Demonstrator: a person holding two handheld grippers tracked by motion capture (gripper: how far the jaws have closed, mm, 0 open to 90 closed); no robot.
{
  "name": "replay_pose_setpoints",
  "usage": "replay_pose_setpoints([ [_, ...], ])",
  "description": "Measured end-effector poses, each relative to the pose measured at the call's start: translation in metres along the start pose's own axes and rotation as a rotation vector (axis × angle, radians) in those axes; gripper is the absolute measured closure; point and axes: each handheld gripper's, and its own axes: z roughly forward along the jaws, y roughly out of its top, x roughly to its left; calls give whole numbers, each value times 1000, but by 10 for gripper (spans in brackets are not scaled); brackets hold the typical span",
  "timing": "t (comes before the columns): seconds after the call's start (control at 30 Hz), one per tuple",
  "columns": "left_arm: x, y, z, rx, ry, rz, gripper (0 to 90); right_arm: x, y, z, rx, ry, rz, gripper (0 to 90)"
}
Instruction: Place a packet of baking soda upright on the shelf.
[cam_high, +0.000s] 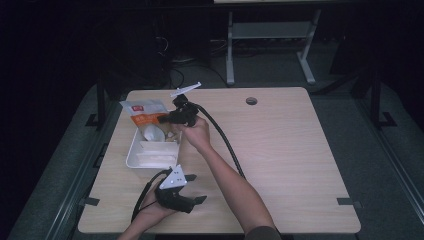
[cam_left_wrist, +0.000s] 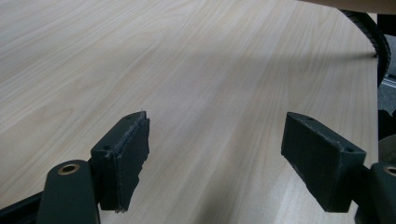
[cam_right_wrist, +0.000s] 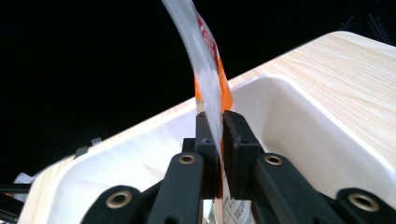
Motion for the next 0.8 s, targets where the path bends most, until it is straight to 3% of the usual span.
replay_pose_setpoints([
  [0.27, -1, 0, 1, 6, -2, 6, 229, 3, 1, -7, 37, -37, -49, 801],
  [0.5, 0, 0, 1, 7, -1, 3, 229, 6, -8, -4, 118, -46, -81, 800],
  [0.8, -1, 1, 1, 2, -4, 3, 228, 5, -13, 0, 178, -57, -102, 885],
])
